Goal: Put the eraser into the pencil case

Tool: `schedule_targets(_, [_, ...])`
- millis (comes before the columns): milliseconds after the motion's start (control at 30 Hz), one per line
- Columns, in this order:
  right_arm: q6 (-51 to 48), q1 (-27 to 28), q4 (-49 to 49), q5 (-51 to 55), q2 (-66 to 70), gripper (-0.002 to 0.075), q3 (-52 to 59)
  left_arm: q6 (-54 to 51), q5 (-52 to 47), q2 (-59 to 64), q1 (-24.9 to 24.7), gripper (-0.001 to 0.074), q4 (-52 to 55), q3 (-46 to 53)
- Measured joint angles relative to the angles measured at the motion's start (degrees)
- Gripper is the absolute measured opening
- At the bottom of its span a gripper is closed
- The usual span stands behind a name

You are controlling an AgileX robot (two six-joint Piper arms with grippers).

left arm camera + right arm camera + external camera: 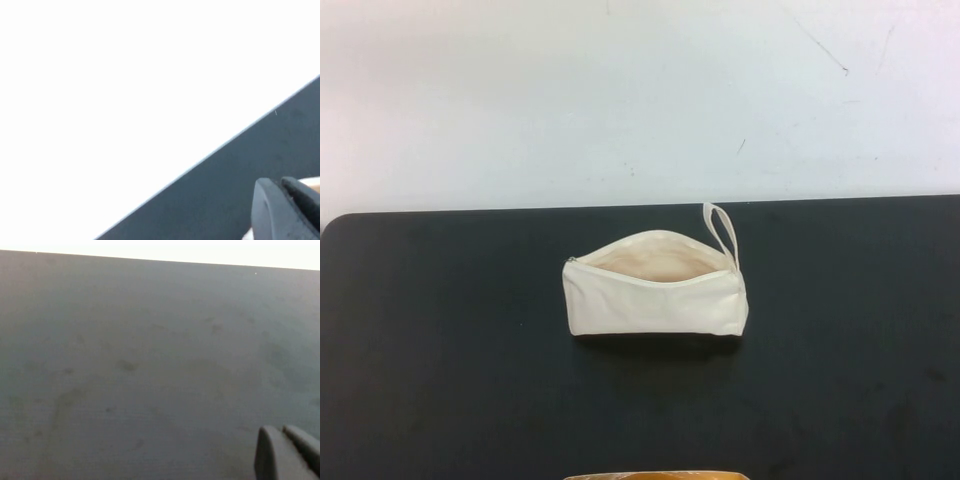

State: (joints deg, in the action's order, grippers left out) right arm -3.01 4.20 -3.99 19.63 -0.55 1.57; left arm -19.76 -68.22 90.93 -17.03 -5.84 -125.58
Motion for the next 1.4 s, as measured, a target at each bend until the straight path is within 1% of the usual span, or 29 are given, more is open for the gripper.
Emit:
schedule_targets(133, [0.0, 0.0, 0.0, 0.0, 0.0, -0.0001, 0.0, 0.9, 1.6, -6.8, 0.0, 0.0, 1.4, 2.4])
schedule_targets(233, [0.0, 0.0, 0.0, 0.0, 0.0, -0.0001, 0.0, 1.3, 3.7, -13.0, 0.0, -0.0001, 2.2, 7.4])
schedule_targets(333, [0.0, 0.0, 0.0, 0.0, 0.0, -0.0001, 0.0, 2.3, 5.2, -19.9, 0.0, -0.0001, 4.2, 14.5])
schedule_targets(467, [0.0, 0.0, 0.0, 0.0, 0.0, -0.0001, 0.0, 3.8, 9.5, -30.3, 0.0, -0.0001, 7.2, 28.9])
schedule_targets(600, [-0.1, 0.0, 0.0, 0.0, 0.0, -0.0001, 0.0, 5.3, 15.5, -39.7, 0.0, -0.0001, 7.6, 45.0])
schedule_targets(700, [-0.1, 0.0, 0.0, 0.0, 0.0, -0.0001, 0.0, 8.3, 21.3, -45.9, 0.0, -0.0001, 5.4, 56.9])
schedule_targets(800, [-0.1, 0.0, 0.0, 0.0, 0.0, -0.0001, 0.0, 11.6, 26.2, -50.7, 0.0, -0.0001, 0.2, 67.7])
schedule_targets(967, [-0.1, 0.0, 0.0, 0.0, 0.0, -0.0001, 0.0, 12.7, 28.2, -53.3, 0.0, -0.0001, -7.9, 80.3])
schedule_targets(1067, [-0.1, 0.0, 0.0, 0.0, 0.0, -0.0001, 0.0, 12.7, 28.1, -53.2, 0.0, -0.0001, -9.3, 87.1])
schedule_targets(1200, [-0.1, 0.0, 0.0, 0.0, 0.0, -0.0001, 0.0, 13.4, 28.4, -53.1, 0.0, -0.0001, -3.5, 92.9])
schedule_targets(1333, [-0.1, 0.0, 0.0, 0.0, 0.0, -0.0001, 0.0, 13.8, 27.4, -53.4, 0.0, -0.0001, 1.3, 95.2])
schedule_targets(1400, [-0.1, 0.0, 0.0, 0.0, 0.0, -0.0001, 0.0, 13.8, 26.4, -55.5, 0.0, -0.0001, 3.1, 96.3])
